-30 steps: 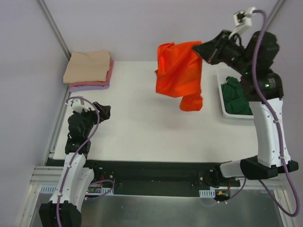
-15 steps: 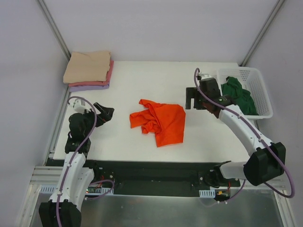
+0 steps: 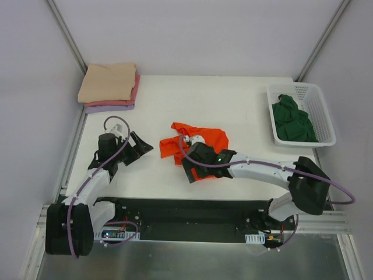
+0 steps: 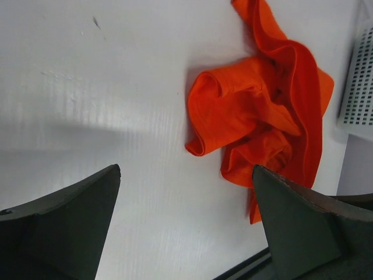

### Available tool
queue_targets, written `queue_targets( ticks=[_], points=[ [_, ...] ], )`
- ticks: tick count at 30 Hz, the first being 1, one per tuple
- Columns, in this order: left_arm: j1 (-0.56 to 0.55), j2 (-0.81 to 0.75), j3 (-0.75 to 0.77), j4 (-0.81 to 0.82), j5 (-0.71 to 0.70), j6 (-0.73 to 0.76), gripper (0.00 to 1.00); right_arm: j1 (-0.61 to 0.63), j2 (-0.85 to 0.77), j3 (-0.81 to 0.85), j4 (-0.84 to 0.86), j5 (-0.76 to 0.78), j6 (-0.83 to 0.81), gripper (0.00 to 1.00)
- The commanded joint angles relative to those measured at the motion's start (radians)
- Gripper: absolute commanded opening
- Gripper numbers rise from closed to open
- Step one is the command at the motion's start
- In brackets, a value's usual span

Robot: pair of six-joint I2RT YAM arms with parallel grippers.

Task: Fold and stack the t-shirts
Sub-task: Move the tshirt to the center of the board, then flatten out the tshirt

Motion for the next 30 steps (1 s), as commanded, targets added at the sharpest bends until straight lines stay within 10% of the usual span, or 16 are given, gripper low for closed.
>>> queue_targets(
  ticks=[1, 14, 23, 30],
  points=[
    [-0.079, 0.116, 0.068, 0.029, 0.042, 0.013, 0.94, 0.100, 0.083, -0.002, 0.045, 0.078, 0.127, 0.97],
    [-0.188, 0.460, 0.244, 0.054, -0.002, 0.048, 0.87, 0.105, 0.300, 0.041, 0.037, 0.148, 0.166, 0.64],
    [-0.223, 0.599, 0.293, 0.043, -0.048, 0.077, 0.71, 0.105, 0.167, 0.013, -0.046, 0.254, 0.183, 0.12],
    [-0.254, 0.698, 0.365, 0.043, -0.047, 0.070, 0.38, 0.097, 0.015, 0.020, -0.085, 0.259, 0.145, 0.00]
  ],
)
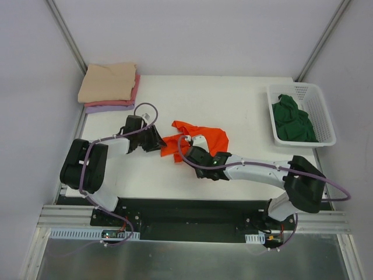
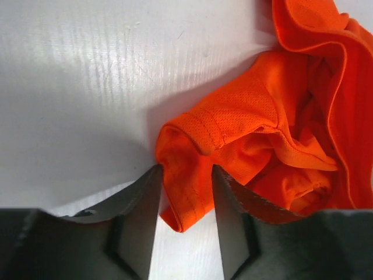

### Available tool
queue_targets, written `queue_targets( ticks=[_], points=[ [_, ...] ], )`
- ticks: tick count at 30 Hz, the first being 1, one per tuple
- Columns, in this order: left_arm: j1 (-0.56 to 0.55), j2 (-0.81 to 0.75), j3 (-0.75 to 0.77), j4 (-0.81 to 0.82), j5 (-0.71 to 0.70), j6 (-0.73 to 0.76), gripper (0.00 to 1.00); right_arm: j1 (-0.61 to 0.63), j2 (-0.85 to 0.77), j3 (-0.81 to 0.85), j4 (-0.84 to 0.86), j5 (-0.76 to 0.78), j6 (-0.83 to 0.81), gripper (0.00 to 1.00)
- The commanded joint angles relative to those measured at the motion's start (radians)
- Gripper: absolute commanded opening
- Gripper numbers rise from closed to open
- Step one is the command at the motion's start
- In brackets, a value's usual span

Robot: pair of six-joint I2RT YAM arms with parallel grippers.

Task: Fold and stack the t-shirts
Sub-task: Flatten out the tshirt

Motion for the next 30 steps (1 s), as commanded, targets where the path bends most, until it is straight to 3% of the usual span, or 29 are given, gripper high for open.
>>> queue_targets(
  ticks=[1, 5, 9, 26, 30],
  points=[
    [-0.027, 0.058, 0.038, -0.028, -0.031, 0.021, 0.33, -0.011, -0.119, 0.006, -0.053, 0.050, -0.012, 0.00],
    [-0.050, 0.065, 0.049, -0.033, -0.060, 0.029, 0.00, -0.047, -0.168, -0.016, -0.057, 0.023, -0.017, 0.00],
    [-0.052, 0.014, 0.026, -0.041, -0.144, 0.017, 0.00, -0.090, -0.222, -0.051, -0.070, -0.005, -0.027, 0.00],
    [-0.052, -0.540, -0.071, -0.177, -0.692, 0.115, 0.00, -0.421, -0.608, -0.312, -0.158, -0.086, -0.135, 0.00],
    [-0.052, -0.581, -0.081, -0.189, -0.691, 0.127, 0.00, -0.438, -0.587, -0.358, -0.106, -0.175, -0.170, 0.00]
  ],
)
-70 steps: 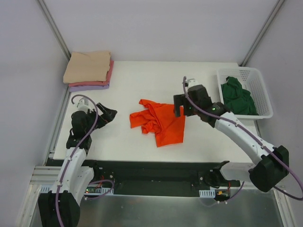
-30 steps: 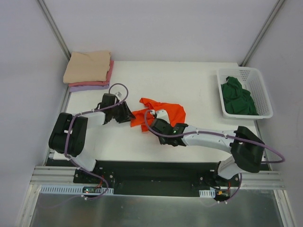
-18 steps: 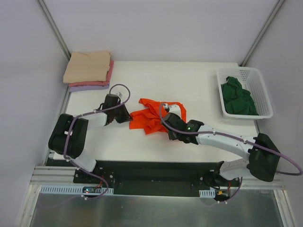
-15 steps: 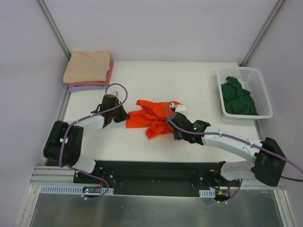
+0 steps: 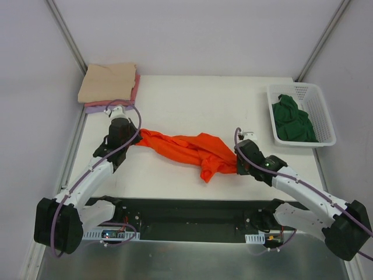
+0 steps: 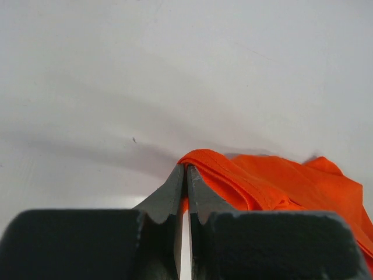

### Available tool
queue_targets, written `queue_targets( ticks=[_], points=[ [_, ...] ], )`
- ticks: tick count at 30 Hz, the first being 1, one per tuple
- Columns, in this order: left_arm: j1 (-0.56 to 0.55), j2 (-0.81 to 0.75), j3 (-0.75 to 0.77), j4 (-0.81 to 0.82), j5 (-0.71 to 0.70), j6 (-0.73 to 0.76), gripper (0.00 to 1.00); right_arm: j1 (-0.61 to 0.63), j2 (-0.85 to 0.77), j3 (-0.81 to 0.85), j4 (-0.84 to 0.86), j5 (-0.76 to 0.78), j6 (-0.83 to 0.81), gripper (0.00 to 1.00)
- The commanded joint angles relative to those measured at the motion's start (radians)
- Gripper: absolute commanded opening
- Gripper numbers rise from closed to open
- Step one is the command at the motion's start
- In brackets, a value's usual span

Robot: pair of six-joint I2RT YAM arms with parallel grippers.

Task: Fold and stack the t-shirts
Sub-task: Flatten out the tshirt

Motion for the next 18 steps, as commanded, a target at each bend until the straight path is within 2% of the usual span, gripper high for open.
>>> queue_targets(
  ticks=[1, 4, 7, 9, 10, 12, 18],
  points=[
    [-0.001, -0.043, -0.023, -0.034, -0.060, 0.047, 0.00, -0.012, 0.021, -0.056, 0.051, -0.133, -0.073, 0.00],
    [-0.001, -0.025, -0.030, -0.019, 0.038, 0.082, 0.00, -0.011, 0.067, -0.086, 0.174, -0.276, -0.114, 0.01],
    [-0.001, 0.008, -0.033, -0.020, 0.093, 0.090, 0.00, -0.012, 0.142, -0.093, 0.240, -0.331, -0.133, 0.02],
    [-0.001, 0.023, -0.050, -0.019, 0.107, 0.087, 0.00, -0.011, 0.193, -0.080, 0.242, -0.341, -0.145, 0.07],
    [-0.001, 0.029, -0.056, -0.019, 0.110, 0.085, 0.00, -0.009, 0.214, -0.068, 0.232, -0.376, -0.157, 0.10],
    [-0.001, 0.031, -0.062, -0.019, 0.121, 0.091, 0.00, 0.002, 0.234, -0.050, 0.214, -0.368, -0.183, 0.23],
    [-0.001, 0.029, -0.053, -0.019, 0.138, 0.105, 0.00, 0.035, 0.219, -0.008, 0.194, -0.329, -0.231, 0.45]
  ],
)
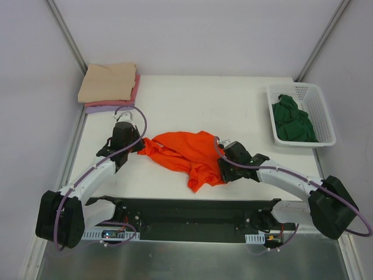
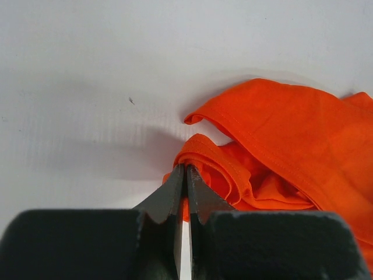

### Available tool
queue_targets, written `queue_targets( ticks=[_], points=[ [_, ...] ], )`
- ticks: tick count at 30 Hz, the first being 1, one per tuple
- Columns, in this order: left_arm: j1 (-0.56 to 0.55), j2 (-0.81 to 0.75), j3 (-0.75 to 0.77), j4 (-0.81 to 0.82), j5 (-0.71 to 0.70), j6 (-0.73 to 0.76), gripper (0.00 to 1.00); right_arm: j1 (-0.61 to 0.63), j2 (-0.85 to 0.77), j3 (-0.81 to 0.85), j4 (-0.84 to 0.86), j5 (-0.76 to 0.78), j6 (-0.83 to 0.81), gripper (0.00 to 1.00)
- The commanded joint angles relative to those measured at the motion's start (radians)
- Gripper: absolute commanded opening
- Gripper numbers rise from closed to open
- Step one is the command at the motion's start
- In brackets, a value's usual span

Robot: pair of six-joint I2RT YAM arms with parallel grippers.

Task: Fold and stack the t-shirts
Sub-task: Flatten out the tshirt

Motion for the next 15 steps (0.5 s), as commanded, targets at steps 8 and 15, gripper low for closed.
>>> queue_targets(
  ticks=[8, 15],
  points=[
    [-0.001, -0.011, 0.008, 0.014, 0.047, 0.032, 0.00, 0.049, -0.015, 0.097, -0.014, 0.019, -0.090, 0.52],
    [-0.001, -0.013, 0.007, 0.014, 0.054, 0.032, 0.00, 0.083, -0.064, 0.121, -0.026, -0.005, -0.124, 0.71]
  ],
)
